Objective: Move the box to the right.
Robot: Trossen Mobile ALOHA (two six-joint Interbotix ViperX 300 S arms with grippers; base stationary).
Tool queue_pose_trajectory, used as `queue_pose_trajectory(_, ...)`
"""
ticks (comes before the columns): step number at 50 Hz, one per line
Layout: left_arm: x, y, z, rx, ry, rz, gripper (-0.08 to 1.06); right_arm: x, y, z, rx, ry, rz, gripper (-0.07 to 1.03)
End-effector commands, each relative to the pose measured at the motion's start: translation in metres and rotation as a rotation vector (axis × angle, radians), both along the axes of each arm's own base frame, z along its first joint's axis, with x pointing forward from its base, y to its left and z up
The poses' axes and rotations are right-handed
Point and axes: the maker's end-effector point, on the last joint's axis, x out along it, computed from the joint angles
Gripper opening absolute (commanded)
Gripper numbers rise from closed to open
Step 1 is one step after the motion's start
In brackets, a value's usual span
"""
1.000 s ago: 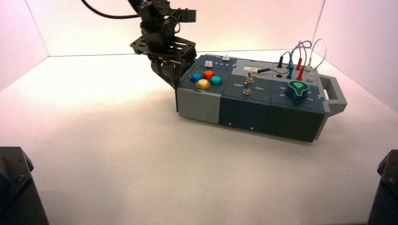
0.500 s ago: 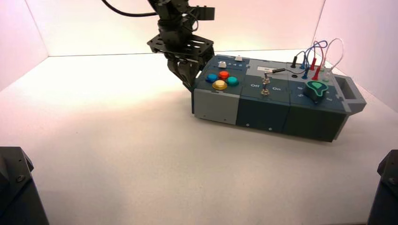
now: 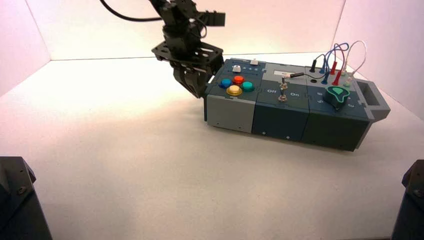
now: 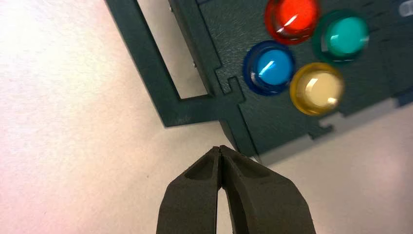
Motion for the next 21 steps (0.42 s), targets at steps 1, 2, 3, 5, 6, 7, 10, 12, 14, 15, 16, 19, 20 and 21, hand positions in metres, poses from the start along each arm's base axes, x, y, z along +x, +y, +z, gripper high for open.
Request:
queue_pose_trajectory(1,0.010,-0.002,0.036,-0.062,-0.080,0.013,-0.03,0.003,0.000,0.005,0.002,-0.009,-0.003,-0.02)
queue_pose_trajectory(2,0.010,-0.001,0.040,-0.067,-0.086,0.014,-0.03,0.004,0.000,0.004,0.003,-0.007,-0.004,-0.02)
queue_pose_trajectory(3,0.010,-0.001,0.043,-0.072,-0.092,0.014,-0.03,0.004,0.000,0.004,0.002,-0.006,-0.003,-0.02)
queue_pose_trajectory(5,0.011,0.000,0.050,-0.080,-0.103,0.017,-0.03,0.004,0.000,0.003,0.001,-0.003,-0.002,-0.02)
queue_pose_trajectory(6,0.011,0.000,0.051,-0.082,-0.104,0.017,-0.03,0.004,0.000,0.003,-0.001,-0.002,-0.003,-0.02)
queue_pose_trajectory(7,0.011,0.000,0.053,-0.085,-0.108,0.018,-0.03,0.004,0.000,0.002,0.001,0.000,-0.003,-0.02)
queue_pose_trajectory(10,0.011,0.000,0.061,-0.096,-0.122,0.018,-0.03,0.004,0.000,0.001,0.000,0.003,-0.003,-0.02)
queue_pose_trajectory(12,0.011,0.000,0.066,-0.102,-0.129,0.016,-0.03,0.004,0.000,0.001,0.000,0.003,-0.003,-0.02)
queue_pose_trajectory(14,0.011,0.001,0.068,-0.104,-0.131,0.019,-0.03,0.004,0.000,0.001,-0.001,0.003,-0.003,-0.02)
queue_pose_trajectory(15,0.011,0.001,0.069,-0.106,-0.133,0.018,-0.03,0.004,0.000,0.001,-0.001,0.003,-0.002,-0.02)
queue_pose_trajectory(16,0.011,0.001,0.070,-0.107,-0.134,0.018,-0.03,0.004,0.000,0.001,-0.003,0.003,-0.002,-0.02)
queue_pose_trajectory(19,0.010,0.001,0.072,-0.109,-0.137,0.018,-0.03,0.004,0.000,0.001,-0.002,0.003,0.000,-0.02)
queue_pose_trajectory(20,0.010,0.001,0.073,-0.110,-0.138,0.018,-0.03,0.004,0.000,0.001,-0.004,0.002,0.000,-0.02)
queue_pose_trajectory(21,0.010,0.001,0.072,-0.109,-0.137,0.016,-0.03,0.004,0.000,0.001,-0.002,0.003,0.000,-0.02)
